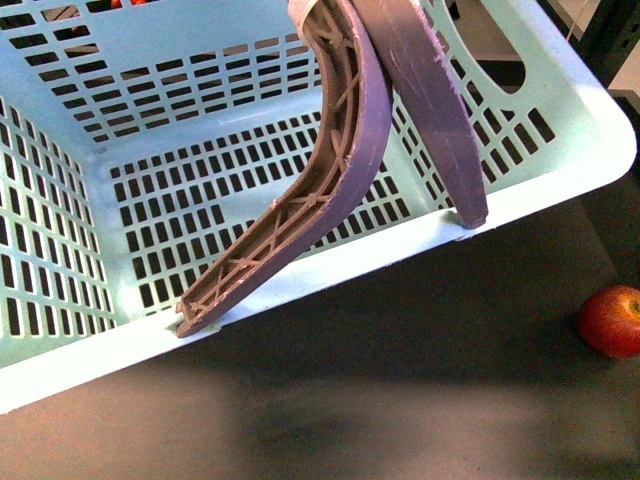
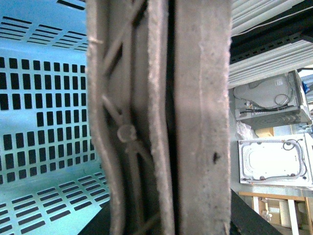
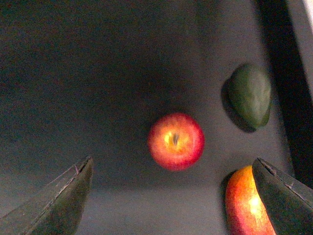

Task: Pick apple with right arm and hold basket with left

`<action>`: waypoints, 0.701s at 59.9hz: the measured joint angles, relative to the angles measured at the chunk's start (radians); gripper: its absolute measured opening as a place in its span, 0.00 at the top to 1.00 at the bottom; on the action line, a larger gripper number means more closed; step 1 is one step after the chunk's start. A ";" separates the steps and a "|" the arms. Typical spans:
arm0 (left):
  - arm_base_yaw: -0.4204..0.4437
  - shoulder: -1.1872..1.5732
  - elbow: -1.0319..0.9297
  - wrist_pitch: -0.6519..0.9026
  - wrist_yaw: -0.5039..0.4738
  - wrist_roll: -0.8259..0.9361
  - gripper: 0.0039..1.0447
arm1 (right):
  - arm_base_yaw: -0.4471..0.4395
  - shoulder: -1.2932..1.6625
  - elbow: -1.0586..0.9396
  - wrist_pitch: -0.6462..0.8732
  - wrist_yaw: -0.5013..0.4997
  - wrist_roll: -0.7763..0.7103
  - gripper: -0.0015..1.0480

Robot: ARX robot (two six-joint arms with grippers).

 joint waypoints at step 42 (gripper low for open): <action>0.000 0.000 0.000 0.000 0.000 0.000 0.75 | 0.091 0.468 0.323 -0.020 0.169 -0.015 0.08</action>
